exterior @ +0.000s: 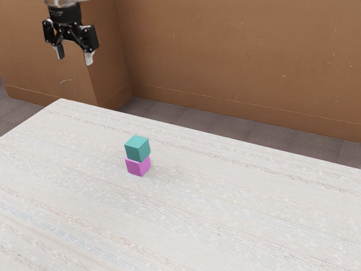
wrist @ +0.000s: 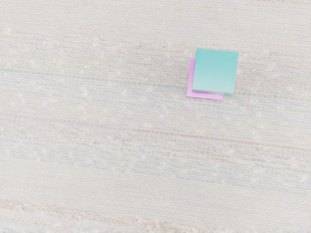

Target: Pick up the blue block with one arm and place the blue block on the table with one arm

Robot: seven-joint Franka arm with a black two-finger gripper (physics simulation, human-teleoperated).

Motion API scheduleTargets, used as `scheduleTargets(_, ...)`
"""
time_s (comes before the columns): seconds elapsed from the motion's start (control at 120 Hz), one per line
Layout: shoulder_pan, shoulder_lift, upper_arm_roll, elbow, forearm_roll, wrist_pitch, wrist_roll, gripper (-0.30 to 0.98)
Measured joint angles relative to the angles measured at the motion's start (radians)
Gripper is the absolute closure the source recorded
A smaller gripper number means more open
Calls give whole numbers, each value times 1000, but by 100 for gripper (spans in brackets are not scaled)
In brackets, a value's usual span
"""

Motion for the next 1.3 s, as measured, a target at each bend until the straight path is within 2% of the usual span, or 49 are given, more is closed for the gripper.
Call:
scheduleTargets(0.1,0,-2,-1,3,1,-7,7,0)
scheduleTargets(0.142,2,-27,-8,96,0,-15,10,0)
scheduleTargets(0.192,8,-97,-81,198,0,-25,13,0)
scheduleTargets(0.275,-9,-141,-193,251,-5,-35,21,0)
scheduleTargets(0.367,-47,-142,-218,256,-43,-39,42,0)
scheduleTargets(0.475,-41,-121,-174,188,-69,-12,65,0)
scheduleTargets(0.583,-16,-85,-126,47,-70,21,80,0)
scheduleTargets(0.683,-26,-115,-95,-274,-63,153,57,0)
scheduleTargets(0.75,-30,-72,-43,-416,-59,225,28,0)
scheduleTargets(0.808,-17,32,-15,-407,-66,299,6,0)
scheduleTargets(0.85,-17,100,-5,-397,-98,364,1,0)
scheduleTargets(0.958,-16,340,2,-173,-165,463,1,0)
scheduleTargets(1.008,-14,406,3,-109,-191,488,2,0)
scheduleTargets(1.15,-12,437,19,-136,-230,563,-2,0)
scheduleTargets(1.3,-12,373,16,-312,-234,716,-4,0)
